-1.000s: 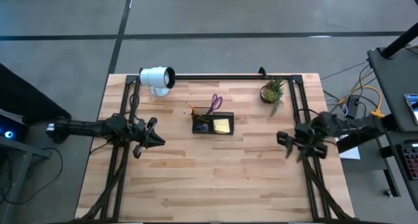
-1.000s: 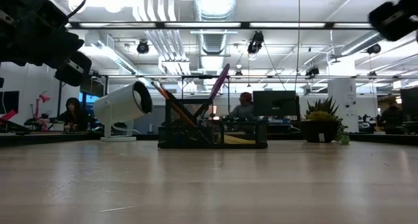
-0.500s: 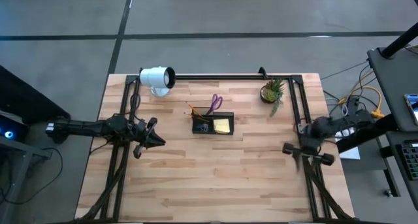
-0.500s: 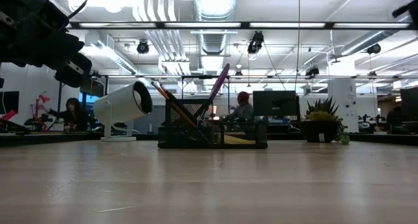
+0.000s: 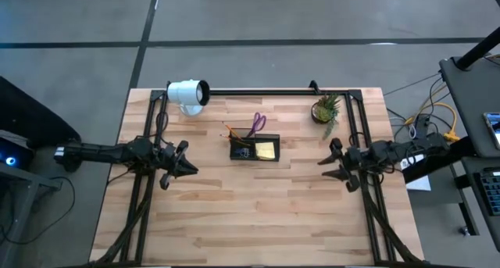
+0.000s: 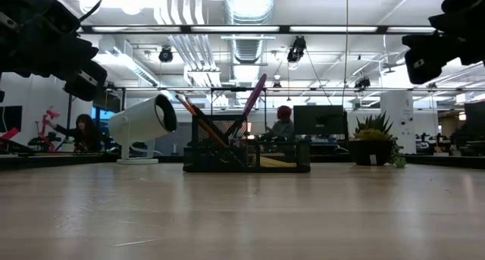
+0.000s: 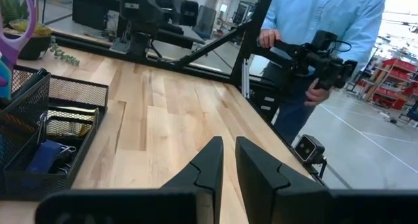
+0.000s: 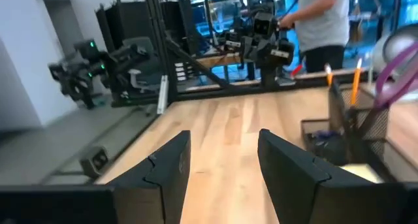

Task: Pick and place office supplies into organizer
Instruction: Return to Home Position

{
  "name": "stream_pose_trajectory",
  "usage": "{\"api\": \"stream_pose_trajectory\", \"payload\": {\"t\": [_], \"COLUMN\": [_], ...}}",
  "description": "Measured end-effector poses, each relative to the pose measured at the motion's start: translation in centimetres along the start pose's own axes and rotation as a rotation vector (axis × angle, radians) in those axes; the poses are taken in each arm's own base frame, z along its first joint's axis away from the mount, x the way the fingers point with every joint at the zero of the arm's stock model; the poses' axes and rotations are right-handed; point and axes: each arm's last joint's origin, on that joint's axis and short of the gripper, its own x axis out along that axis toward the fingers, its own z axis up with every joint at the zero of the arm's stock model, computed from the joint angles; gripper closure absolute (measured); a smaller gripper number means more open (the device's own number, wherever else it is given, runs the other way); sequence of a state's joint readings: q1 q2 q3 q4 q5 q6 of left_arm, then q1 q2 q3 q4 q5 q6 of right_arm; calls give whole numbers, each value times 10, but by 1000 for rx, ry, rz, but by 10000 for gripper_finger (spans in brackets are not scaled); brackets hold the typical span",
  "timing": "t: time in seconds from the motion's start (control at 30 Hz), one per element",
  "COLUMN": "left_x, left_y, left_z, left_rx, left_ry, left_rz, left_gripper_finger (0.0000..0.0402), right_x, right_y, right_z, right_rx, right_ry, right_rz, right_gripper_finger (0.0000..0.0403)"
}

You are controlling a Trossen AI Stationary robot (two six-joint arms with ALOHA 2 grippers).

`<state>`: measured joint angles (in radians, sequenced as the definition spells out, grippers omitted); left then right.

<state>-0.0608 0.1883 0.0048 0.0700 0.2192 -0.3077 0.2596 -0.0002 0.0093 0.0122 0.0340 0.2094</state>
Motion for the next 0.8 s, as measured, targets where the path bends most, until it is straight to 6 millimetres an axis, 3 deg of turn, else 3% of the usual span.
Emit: {"api": "stream_pose_trajectory", "payload": {"t": [0.3, 0.8], "left_x": [0, 0], "left_y": [0, 0], "left_z": [0, 0], "left_rx": [0, 0], "left_ry": [1, 1], "left_rz": [0, 0], "left_gripper_finger": [375, 375], "right_x": [0, 2], "right_y": [0, 0], "right_z": [0, -2], "right_rx": [-128, -97], "right_ry": [3, 31], "right_rz": [4, -6], "right_gripper_finger": [236, 236]}}
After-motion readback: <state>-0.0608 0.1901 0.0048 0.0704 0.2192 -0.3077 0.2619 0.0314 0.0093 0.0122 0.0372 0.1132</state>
